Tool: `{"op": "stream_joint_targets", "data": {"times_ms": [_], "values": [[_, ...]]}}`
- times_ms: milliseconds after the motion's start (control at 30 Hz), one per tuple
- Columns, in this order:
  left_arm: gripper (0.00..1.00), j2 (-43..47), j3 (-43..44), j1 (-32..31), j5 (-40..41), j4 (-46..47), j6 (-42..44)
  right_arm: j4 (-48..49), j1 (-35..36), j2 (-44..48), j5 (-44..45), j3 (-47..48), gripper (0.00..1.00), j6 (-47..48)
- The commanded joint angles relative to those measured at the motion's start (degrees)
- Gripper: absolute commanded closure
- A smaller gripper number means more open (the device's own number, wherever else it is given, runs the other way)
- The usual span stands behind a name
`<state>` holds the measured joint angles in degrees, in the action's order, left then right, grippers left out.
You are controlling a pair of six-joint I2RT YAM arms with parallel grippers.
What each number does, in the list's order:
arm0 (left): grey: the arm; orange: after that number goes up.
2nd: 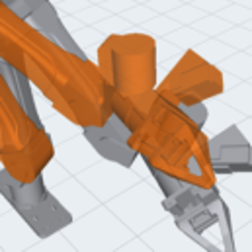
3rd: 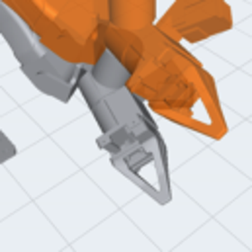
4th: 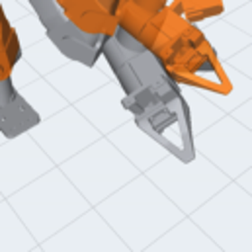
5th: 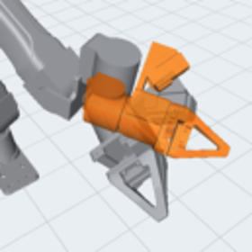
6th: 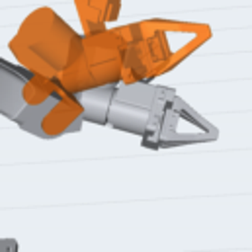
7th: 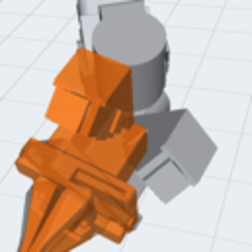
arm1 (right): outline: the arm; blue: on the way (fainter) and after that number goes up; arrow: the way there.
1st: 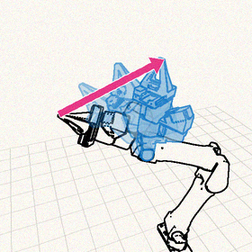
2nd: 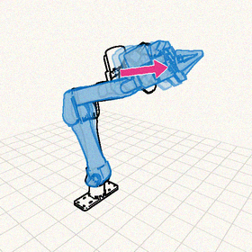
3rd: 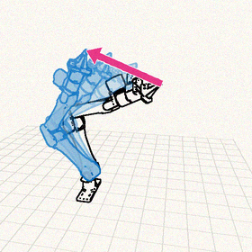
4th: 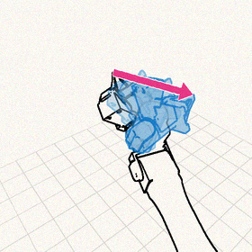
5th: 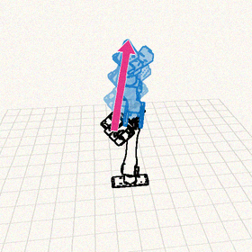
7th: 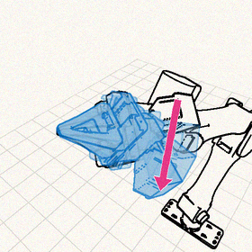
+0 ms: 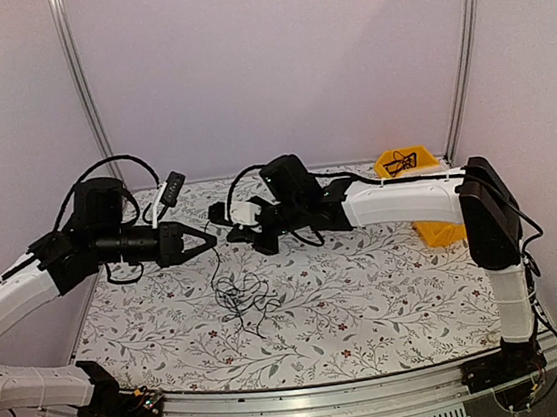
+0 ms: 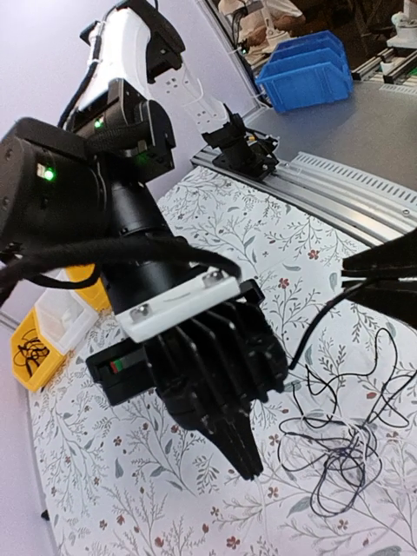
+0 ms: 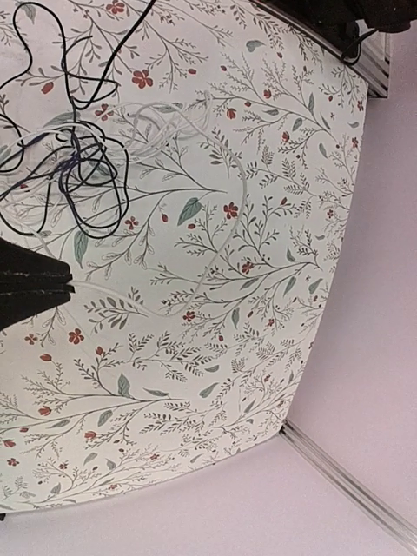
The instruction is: Untangle the cables
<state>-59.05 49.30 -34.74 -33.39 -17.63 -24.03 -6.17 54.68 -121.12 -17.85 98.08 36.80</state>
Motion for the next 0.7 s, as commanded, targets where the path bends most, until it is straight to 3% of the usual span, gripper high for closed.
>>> {"op": "stream_joint_targets", "data": {"times_ms": [0, 67, 133, 267, 400, 667], "values": [[1.00, 3.46, 2.88, -0.53, 10.35, -0.49, 1.76, 0.71, -1.33, -0.83, -1.91, -0.95, 1.00, -5.74], [1.00, 3.84, 3.48, -0.51, 14.72, 0.31, 1.89, 0.35, -2.83, 1.47, -6.92, -1.11, 1.00, -8.46], [1.00, 3.73, 3.67, -0.51, 17.56, 1.79, 1.83, -0.60, -4.24, 4.32, -11.33, -1.06, 0.92, -9.95], [1.00, 2.97, 3.79, -0.51, 20.27, 4.84, 1.14, -2.48, -5.40, 10.57, -18.29, -0.88, 0.62, -9.22], [1.00, 2.62, 3.61, -0.53, 21.42, 8.03, 0.24, -1.93, -5.46, 12.21, -24.45, -0.39, 0.40, -13.10], [1.00, 1.83, 5.28, -0.51, 21.15, 8.93, -1.44, 3.84, -3.98, 5.45, -29.60, 3.36, 0.37, -27.64]]}}
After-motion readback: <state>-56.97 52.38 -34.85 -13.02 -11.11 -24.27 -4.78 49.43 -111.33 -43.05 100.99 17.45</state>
